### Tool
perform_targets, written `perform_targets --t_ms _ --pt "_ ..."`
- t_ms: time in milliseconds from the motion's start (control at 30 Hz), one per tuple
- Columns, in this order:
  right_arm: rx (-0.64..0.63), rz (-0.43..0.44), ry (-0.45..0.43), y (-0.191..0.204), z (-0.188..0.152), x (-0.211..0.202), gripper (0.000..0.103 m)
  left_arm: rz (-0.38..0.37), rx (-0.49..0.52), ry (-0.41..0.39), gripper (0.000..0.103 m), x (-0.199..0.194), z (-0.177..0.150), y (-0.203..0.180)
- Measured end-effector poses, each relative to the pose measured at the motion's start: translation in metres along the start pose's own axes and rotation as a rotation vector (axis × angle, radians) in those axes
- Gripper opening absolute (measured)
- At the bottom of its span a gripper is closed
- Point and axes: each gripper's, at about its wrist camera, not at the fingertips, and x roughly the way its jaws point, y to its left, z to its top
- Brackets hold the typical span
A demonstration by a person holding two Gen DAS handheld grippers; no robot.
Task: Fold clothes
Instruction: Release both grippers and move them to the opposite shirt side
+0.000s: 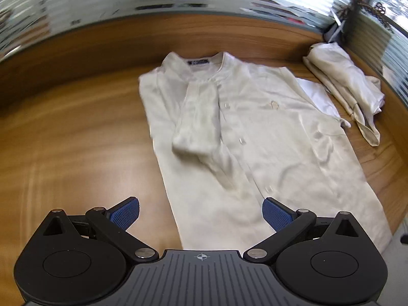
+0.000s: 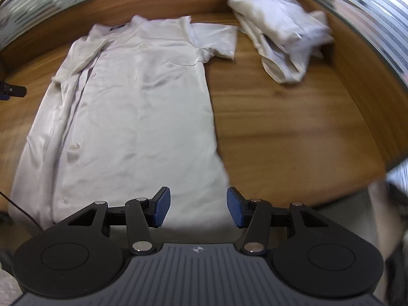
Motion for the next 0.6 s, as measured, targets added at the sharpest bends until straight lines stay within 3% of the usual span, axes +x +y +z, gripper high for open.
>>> perform_targets --t_ms 133,267,367,600 --pt "-0.072 0.048 0.022 -0.033 0.024 0.013 0.055 0.009 -0.076 -0.016 0.103 -0.015 -0.034 -0.024" --pt "-0.150 0.063 -0.006 -0.051 0.057 0.032 0.055 0.016 -0.066 -0.027 0.103 -0.019 -0.061 -0.055" --pt "-0.238 0.106 -0.017 -0.062 0.085 0.051 0.055 0.104 -0.055 -0.026 0.103 -0.020 -0.075 -0.081" --pt "-0.475 0.230 -0.059 -0.087 0.151 0.103 0.055 0.270 -0.239 -0.084 0.103 -0.035 -0.117 -0.148"
